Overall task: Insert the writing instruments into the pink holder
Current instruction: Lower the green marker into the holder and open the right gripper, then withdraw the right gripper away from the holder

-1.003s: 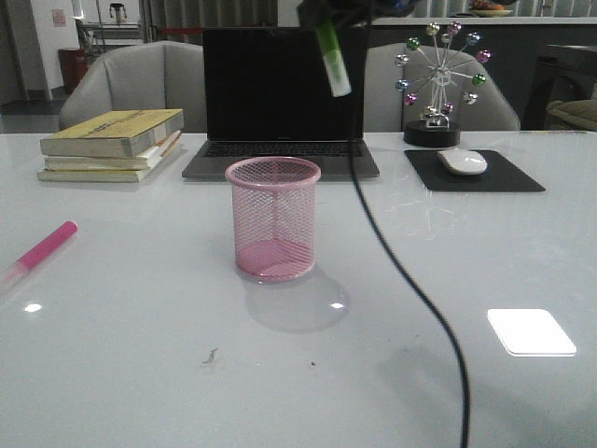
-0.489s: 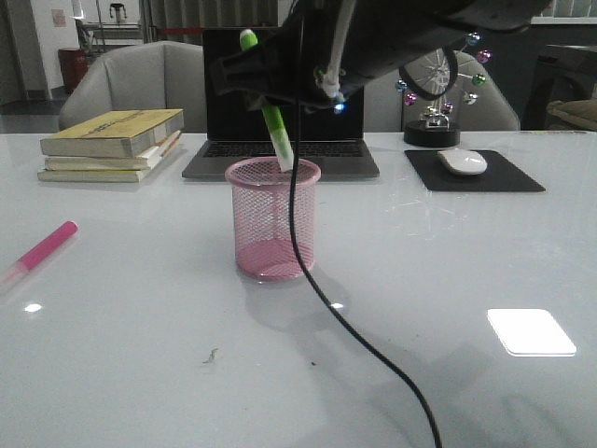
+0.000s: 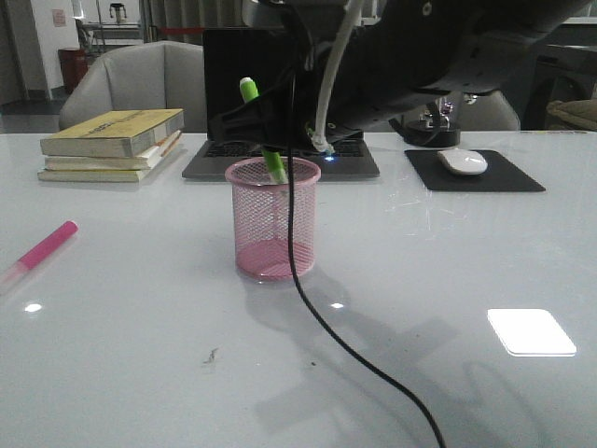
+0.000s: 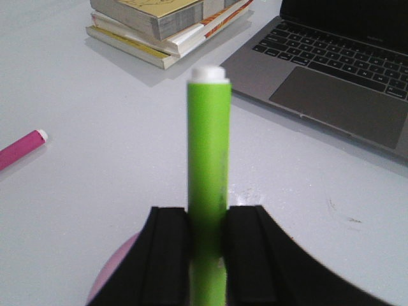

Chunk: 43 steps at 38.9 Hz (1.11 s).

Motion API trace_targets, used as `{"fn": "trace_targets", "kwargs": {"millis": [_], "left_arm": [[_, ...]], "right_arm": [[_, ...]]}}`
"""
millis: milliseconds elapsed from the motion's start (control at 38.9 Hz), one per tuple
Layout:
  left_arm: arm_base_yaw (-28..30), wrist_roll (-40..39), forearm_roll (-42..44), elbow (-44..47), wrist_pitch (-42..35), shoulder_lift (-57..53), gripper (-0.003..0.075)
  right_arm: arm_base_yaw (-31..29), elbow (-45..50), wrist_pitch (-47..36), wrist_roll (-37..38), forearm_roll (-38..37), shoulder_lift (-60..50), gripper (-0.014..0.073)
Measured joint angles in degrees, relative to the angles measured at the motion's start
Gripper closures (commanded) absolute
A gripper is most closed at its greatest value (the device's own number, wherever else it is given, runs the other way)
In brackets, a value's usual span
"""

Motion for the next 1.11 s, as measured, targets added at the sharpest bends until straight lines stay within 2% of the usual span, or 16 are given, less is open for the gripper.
{"fn": "trace_targets", "kwargs": {"millis": [154,231,437,669,849,1106], "left_arm": [[0.0,0.0,0.0,0.0,0.0,0.0,0.0274],[0.0,0.0,0.0,0.0,0.0,0.0,0.0274],[0.0,0.0,0.0,0.0,0.0,0.0,0.0274],[0.0,0.0,0.0,0.0,0.0,0.0,0.0274],[0.0,0.0,0.0,0.0,-0.8,0.0,0.0274],[0.0,0.0,0.0,0.0,-6.53,0.0,0.0274]], "right_arm": [[0.0,0.0,-0.03,0.0,0.0,0.0,0.0212],[0.0,0.0,0.97,0.0,0.0,0.0,0.0159],[0.0,0.0,7.14,0.0,0.0,-1.1,0.0158],[-1.76,0.0,14.36,0.0,0.0,-11.84,0.0158],[-7.06,0.0,19.37,0.0,-0.52,-22.38,0.0158],[-16.62,2.07,34.88,0.0,-6.6,-35.95,0.0158]]}}
